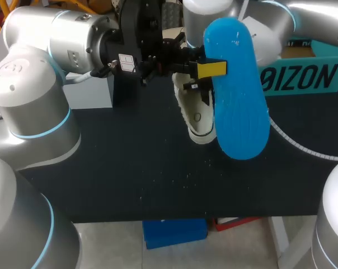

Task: Take the shoe out of the shoebox, open the shoe tongue, remove and reinsert the insole, then place the shoe into the shoebox

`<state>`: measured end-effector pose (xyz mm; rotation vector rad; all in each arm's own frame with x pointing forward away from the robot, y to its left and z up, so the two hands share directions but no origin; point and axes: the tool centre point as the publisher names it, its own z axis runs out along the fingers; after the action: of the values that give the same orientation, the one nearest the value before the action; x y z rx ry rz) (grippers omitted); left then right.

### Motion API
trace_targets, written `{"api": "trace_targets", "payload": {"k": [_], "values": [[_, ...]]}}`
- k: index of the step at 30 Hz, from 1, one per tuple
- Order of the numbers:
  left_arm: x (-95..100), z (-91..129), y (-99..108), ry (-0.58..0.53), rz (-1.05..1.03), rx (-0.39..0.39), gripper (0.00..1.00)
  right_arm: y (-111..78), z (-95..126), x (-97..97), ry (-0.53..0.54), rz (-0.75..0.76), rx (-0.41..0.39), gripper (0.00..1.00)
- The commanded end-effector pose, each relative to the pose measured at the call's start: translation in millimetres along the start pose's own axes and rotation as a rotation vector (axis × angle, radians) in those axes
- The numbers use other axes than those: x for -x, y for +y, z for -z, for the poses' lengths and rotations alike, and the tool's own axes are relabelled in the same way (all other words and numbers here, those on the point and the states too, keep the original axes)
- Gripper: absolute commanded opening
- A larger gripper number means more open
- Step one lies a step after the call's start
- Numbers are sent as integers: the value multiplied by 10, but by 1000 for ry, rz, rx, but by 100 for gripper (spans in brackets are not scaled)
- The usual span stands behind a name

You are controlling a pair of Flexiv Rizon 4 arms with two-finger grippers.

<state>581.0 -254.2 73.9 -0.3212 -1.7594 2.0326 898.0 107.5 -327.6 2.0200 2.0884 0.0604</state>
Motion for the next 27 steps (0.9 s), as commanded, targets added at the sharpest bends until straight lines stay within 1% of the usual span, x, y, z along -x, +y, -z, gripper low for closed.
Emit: {"api": "trace_targets", "payload": {"k": [1, 6, 10, 11, 12, 13, 14, 15, 18, 21, 23, 27], "values": [[1, -14, 8, -3, -2, -2, 0, -20, -187, -201, -104, -90, -13, 0], [1, -14, 8, -3, -2, -2, 0, -56, -373, -287, -113, -84, -32, 0], [1, -14, 8, -3, -2, -2, 0, -80, -534, -319, -119, -94, -53, 0], [1, -14, 8, -3, -2, -2, 0, -88, -563, -323, -128, -100, -61, 0], [1, -14, 8, -3, -2, -2, 0, -86, -565, -328, -133, -107, -53, 0], [1, -14, 8, -3, -2, -2, 0, -63, -539, -337, -135, -109, -38, 20], [1, -14, 8, -3, -2, -2, 0, -60, -532, -340, -131, -117, -44, 56], [1, -14, 8, -3, -2, -2, 0, -59, -528, -336, -138, -128, -44, 100], [1, -14, 8, -3, -2, -2, 0, -79, -483, -285, -118, -144, -33, 100], [1, -14, 8, -3, -2, -2, 0, -80, -343, -215, -78, -167, 0, 100], [1, -14, 8, -3, -2, -2, 0, -75, -196, -174, -45, -176, 32, 100], [1, -14, 8, -3, -2, -2, 0, -74, 125, -113, 59, -184, 74, 100]]}}
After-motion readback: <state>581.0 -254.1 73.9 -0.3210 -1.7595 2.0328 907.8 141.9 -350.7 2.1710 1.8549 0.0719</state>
